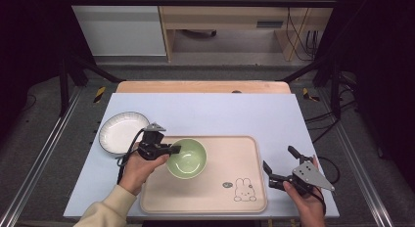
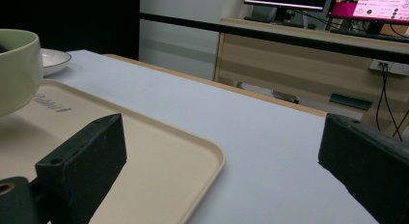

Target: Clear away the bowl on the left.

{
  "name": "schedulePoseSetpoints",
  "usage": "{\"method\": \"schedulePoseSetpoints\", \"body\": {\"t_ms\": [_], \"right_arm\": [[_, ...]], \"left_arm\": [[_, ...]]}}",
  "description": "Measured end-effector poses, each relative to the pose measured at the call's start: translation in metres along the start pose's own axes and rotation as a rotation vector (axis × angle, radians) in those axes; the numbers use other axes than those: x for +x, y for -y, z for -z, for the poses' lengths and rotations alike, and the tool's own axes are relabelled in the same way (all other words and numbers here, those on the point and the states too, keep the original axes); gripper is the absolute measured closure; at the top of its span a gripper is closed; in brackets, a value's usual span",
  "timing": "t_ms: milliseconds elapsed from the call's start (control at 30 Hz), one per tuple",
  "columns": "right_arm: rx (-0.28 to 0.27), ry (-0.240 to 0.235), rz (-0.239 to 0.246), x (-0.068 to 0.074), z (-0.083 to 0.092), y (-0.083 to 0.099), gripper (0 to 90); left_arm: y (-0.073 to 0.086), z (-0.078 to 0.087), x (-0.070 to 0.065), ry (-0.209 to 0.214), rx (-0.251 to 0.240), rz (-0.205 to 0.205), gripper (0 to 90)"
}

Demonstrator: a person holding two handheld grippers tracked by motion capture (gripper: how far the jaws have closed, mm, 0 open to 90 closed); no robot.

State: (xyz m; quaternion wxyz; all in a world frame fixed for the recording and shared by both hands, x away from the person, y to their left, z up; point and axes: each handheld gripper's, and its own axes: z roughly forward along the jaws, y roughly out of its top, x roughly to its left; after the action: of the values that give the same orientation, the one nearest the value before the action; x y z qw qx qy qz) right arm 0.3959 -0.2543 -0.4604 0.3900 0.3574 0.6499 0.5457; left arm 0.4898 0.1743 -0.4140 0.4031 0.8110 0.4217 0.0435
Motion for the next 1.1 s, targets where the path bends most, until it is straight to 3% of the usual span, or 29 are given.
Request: {"method": "schedulePoseSetpoints", "body": {"t_ms": [167, 333, 667, 1100], "right_arm": [[0.002, 0.001, 0.004, 0.0, 0.0, 0.0, 3.0], [0.002, 0.007, 0.002, 0.0, 0.001, 0.0, 3.1], [0.002, 0.006, -0.001, 0.0, 0.001, 0.0, 2.9], [0.0, 0.006, 0.001, 0.0, 0.001, 0.0, 2.8]], "left_arm": [[0.003, -0.006, -0.004, 0.02, 0.015, -0.004, 82.4], [0.002, -0.009, -0.008, 0.04, -0.004, 0.006, 82.5], [0.008, -0.021, -0.017, 0.064, 0.043, -0.015, 82.4], [0.011, -0.025, -0.018, 0.07, 0.059, -0.015, 82.4]]}}
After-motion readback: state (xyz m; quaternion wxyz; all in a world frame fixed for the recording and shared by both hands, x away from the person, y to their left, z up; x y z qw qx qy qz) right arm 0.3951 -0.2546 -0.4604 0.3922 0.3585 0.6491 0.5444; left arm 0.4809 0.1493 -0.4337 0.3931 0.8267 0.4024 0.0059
